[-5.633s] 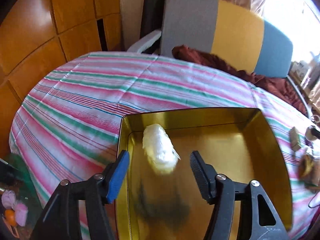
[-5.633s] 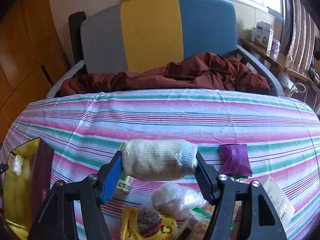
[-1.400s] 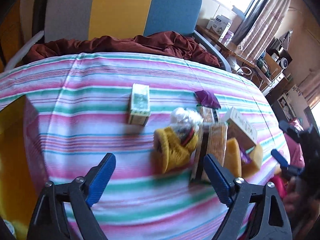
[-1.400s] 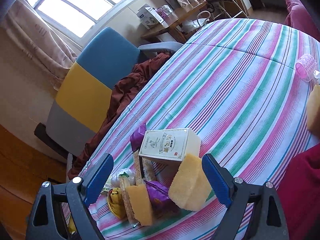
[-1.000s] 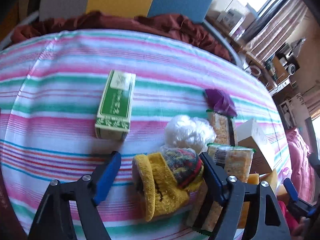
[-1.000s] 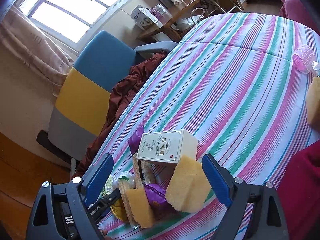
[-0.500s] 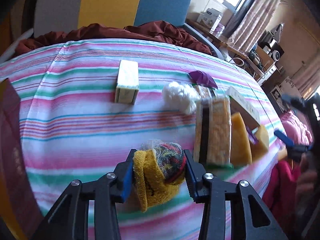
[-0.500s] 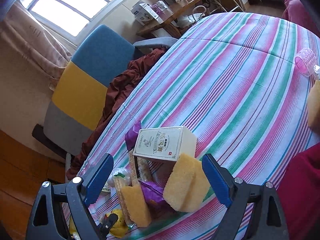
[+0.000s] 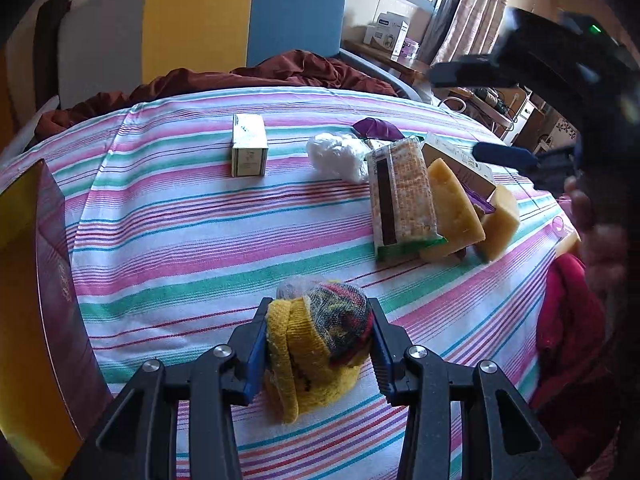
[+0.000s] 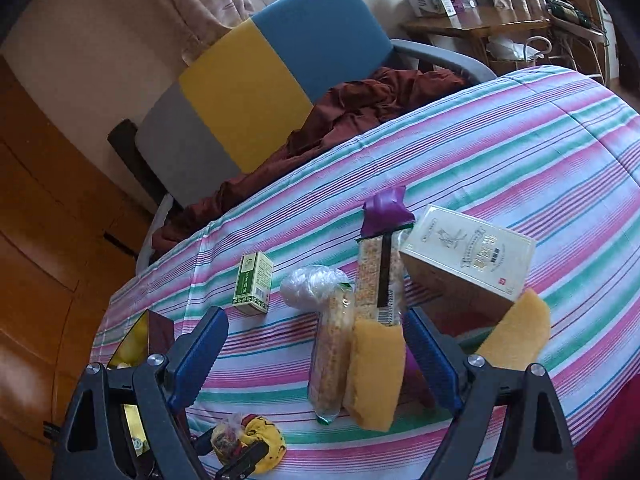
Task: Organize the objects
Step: 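Grasp the yellow knitted sock with the left gripper while the right gripper grasps the WEIDAN cracker pack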
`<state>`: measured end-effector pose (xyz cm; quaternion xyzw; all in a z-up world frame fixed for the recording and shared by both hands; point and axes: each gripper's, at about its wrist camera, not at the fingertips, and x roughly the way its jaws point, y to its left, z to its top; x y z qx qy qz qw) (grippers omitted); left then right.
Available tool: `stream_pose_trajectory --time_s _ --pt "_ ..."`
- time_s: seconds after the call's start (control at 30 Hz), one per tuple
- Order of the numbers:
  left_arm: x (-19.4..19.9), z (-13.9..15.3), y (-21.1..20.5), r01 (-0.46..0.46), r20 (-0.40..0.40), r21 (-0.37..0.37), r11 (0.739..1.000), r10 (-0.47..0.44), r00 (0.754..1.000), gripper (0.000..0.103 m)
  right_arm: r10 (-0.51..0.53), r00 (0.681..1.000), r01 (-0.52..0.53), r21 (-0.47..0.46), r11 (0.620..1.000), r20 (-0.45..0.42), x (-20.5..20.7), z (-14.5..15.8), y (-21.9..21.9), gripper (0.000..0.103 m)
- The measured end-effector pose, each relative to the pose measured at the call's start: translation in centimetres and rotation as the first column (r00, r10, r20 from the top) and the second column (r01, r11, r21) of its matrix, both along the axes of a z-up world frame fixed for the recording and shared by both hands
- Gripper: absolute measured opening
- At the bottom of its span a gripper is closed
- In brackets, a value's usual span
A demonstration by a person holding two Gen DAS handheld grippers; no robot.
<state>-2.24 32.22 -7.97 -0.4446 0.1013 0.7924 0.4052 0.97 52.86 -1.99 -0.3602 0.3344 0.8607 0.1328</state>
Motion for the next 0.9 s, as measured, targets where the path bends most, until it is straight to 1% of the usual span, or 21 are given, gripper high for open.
stream_pose_trajectory --time_s 0.1,0.17,0.2,0.27,0.3,0.33,0.4,0.47,0.53,0.6,0.67,0.77,0.83,0.9 --pt "-0.1 0.0 -0.1 0.003 0.004 0.006 1.0 -0.003 1.0 0.045 -0.01 0.996 0.006 0.045 0.999 0.083 -2.8 -0.9 -0.1 0.091" --pt "0.1 0.0 -0.4 0.0 0.007 0.014 1.0 0.0 1.0 0.045 0.005 0.992 -0.01 0.042 0.999 0.127 -4.3 -2.0 -0.1 0.091" --pt "0.1 -0.1 -0.5 0.0 0.005 0.021 1.0 0.0 1.0 0.045 0.027 0.991 -0.03 0.023 0.999 0.128 -4.8 -2.5 -0.3 0.091" --pt "0.1 -0.3 -0.6 -0.004 0.009 0.034 0.999 0.004 1.0 0.046 0.143 0.988 -0.137 -0.093 0.986 0.06 -5.4 -3.2 -1.0 0.09" --pt "-0.1 -0.4 -0.7 -0.011 0.019 0.042 0.999 0.01 1.0 0.046 0.188 0.982 -0.184 -0.143 0.972 0.014 -5.4 -3.1 -1.3 0.087" --pt "-0.2 -0.4 -0.7 -0.016 0.028 0.047 0.999 0.015 0.999 0.046 0.215 0.976 -0.217 -0.169 0.961 -0.031 -5.4 -2.7 -1.6 0.086" --pt "-0.3 -0.5 -0.8 -0.019 0.032 0.053 0.998 0.017 0.999 0.047 0.214 0.974 -0.223 -0.177 0.959 -0.069 -5.0 -2.4 -1.6 0.086" --pt "-0.4 -0.6 -0.9 -0.02 0.035 0.058 0.998 0.018 0.999 0.047 0.198 0.977 -0.209 -0.21 0.955 -0.074 -4.7 -2.7 -1.1 0.086" --pt "-0.4 -0.7 -1.0 -0.024 0.039 0.064 0.998 0.021 0.999 0.048 0.174 0.984 -0.179 -0.206 0.962 -0.04 -4.5 -3.1 -0.7 0.086" --pt "-0.4 -0.8 -1.0 -0.026 0.04 0.068 0.997 0.024 0.999 0.049 0.174 0.985 -0.172 -0.204 0.964 -0.009 -4.6 -3.4 -0.7 0.085" --pt "-0.3 -0.8 -1.1 -0.026 0.038 0.07 0.997 0.023 0.999 0.049 0.202 0.979 -0.197 -0.187 0.962 0.01 -5.2 -3.6 -1.3 0.081" --pt "-0.2 -0.7 -1.2 -0.024 0.035 0.072 0.997 0.021 0.999 0.049 0.251 0.967 -0.243 -0.128 0.961 0.044 -5.8 -3.4 -2.7 0.076" --pt "-0.2 -0.7 -1.2 -0.024 0.035 0.074 0.997 0.021 0.999 0.049 0.299 0.954 -0.293 -0.136 0.946 0.023 -6.1 -3.3 -3.5 0.068" --pt "-0.2 -0.7 -1.2 -0.026 0.039 0.075 0.997 0.023 0.999 0.049 0.347 0.938 -0.343 -0.14 0.929 0.005 -6.4 -3.0 -4.4 0.068"
